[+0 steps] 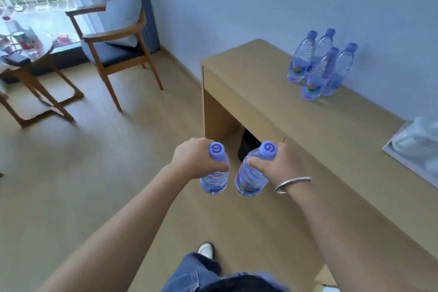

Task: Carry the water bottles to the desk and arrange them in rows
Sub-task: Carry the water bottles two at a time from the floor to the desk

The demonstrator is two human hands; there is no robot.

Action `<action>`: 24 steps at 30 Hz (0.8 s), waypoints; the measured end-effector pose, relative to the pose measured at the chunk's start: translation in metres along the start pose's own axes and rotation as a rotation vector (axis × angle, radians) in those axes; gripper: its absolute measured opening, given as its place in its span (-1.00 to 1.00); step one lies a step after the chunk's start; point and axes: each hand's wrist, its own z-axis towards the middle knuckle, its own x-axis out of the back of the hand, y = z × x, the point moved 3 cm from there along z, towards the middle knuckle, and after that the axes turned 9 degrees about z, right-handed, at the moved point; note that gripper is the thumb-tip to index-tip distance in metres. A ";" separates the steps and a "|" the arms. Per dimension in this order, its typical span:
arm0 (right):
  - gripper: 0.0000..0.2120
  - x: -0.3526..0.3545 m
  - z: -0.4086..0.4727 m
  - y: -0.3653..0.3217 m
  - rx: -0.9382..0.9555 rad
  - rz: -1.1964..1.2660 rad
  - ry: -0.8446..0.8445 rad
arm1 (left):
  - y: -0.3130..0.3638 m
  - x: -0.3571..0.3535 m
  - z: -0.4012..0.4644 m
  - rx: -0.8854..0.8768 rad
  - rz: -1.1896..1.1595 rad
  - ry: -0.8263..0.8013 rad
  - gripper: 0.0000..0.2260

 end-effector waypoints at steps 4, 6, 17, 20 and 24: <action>-0.48 0.014 0.036 0.000 -0.091 -0.017 0.153 | 0.012 0.018 0.060 -0.130 0.015 -0.012 -0.61; -0.51 0.018 0.051 0.005 -0.137 -0.022 0.170 | 0.017 0.019 0.084 -0.173 0.017 -0.034 -0.64; -0.54 0.040 0.193 0.023 -0.201 -0.024 0.227 | 0.056 0.024 0.224 -0.285 0.049 -0.107 -0.65; -0.55 0.051 0.249 0.024 -0.209 -0.004 0.234 | 0.075 0.035 0.270 -0.321 0.069 -0.100 -0.67; -0.57 0.066 0.320 0.020 -0.155 0.005 0.223 | 0.095 0.049 0.331 -0.351 0.099 -0.082 -0.65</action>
